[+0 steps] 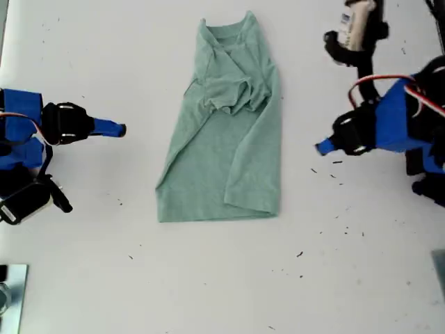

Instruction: Fold t shirt

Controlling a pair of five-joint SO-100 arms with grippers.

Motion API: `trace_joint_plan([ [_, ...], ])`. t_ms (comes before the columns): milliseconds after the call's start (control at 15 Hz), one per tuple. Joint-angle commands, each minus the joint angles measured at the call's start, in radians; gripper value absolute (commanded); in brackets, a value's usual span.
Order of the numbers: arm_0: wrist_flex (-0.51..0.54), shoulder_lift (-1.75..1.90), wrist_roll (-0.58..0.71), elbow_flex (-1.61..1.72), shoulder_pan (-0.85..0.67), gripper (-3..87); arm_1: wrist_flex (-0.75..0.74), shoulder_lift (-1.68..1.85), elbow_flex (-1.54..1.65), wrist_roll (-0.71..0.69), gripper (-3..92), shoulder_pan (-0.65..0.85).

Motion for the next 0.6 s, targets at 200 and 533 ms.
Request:
trace_joint_plan([
  [200,0.006,0.002,-0.017,0.011,0.009,-0.3,-0.137,0.696,0.776,0.04,2.3,0.066],
  [533,0.207,-0.838,-0.279,-0.785,0.305,-0.3,-0.084,0.805,0.799,0.048,2.4,0.074],
])
